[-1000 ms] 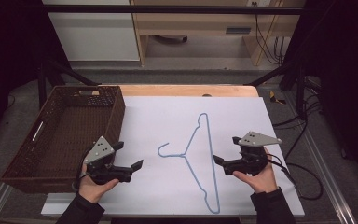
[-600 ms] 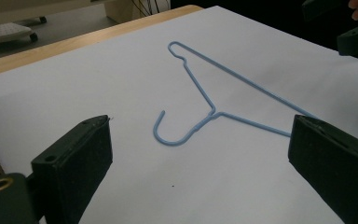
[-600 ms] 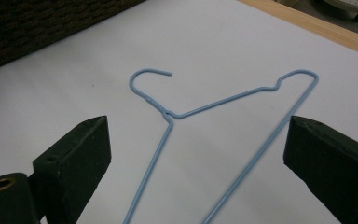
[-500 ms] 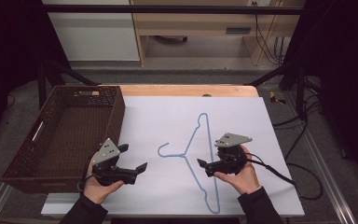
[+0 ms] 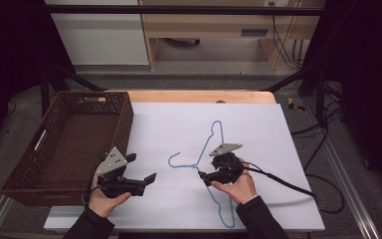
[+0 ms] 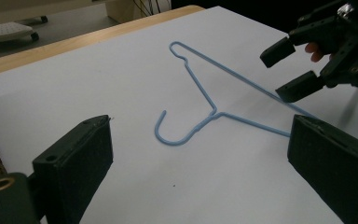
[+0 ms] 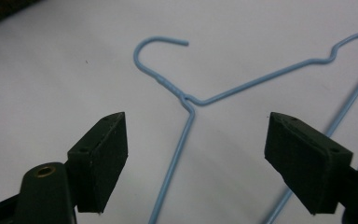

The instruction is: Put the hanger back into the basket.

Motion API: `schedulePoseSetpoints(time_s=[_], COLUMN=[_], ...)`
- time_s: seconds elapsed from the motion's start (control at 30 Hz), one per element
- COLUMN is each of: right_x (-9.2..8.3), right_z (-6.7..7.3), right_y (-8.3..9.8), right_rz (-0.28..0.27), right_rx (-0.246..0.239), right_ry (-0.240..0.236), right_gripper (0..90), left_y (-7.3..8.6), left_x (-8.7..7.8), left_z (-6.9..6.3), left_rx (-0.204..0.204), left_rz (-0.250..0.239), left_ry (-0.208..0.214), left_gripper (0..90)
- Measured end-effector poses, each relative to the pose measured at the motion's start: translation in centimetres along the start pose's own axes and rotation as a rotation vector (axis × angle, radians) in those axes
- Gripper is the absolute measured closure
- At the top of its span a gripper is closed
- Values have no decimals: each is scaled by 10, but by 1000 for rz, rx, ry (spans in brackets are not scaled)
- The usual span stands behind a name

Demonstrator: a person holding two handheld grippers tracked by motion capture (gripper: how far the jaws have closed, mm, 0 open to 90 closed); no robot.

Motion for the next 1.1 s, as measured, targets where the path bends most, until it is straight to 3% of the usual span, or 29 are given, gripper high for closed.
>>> schedulePoseSetpoints(time_s=[0.57,0.67,1.1], right_x=[30,32,34], right_z=[15,18,21], right_y=[28,30,35], right_rz=[95,120,144], right_rx=[15,38,33], right_ry=[7,4,33], right_gripper=[523,571,742], left_y=[5,6,7], left_x=[5,6,7], left_z=[-2,-3,-4], left_rx=[3,3,3], left_rz=[17,20,26], left_ry=[4,5,8], left_gripper=[66,66,70])
Point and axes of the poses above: each handheld gripper's, and its own axes: x roughly forward along the jaws, y roughly out of its underside, z roughly to its left, the point moved 2 cm from there along x, roughly forward along the jaws, and after that the axes turned 13 degrees about -z, right-handed, at the moved point
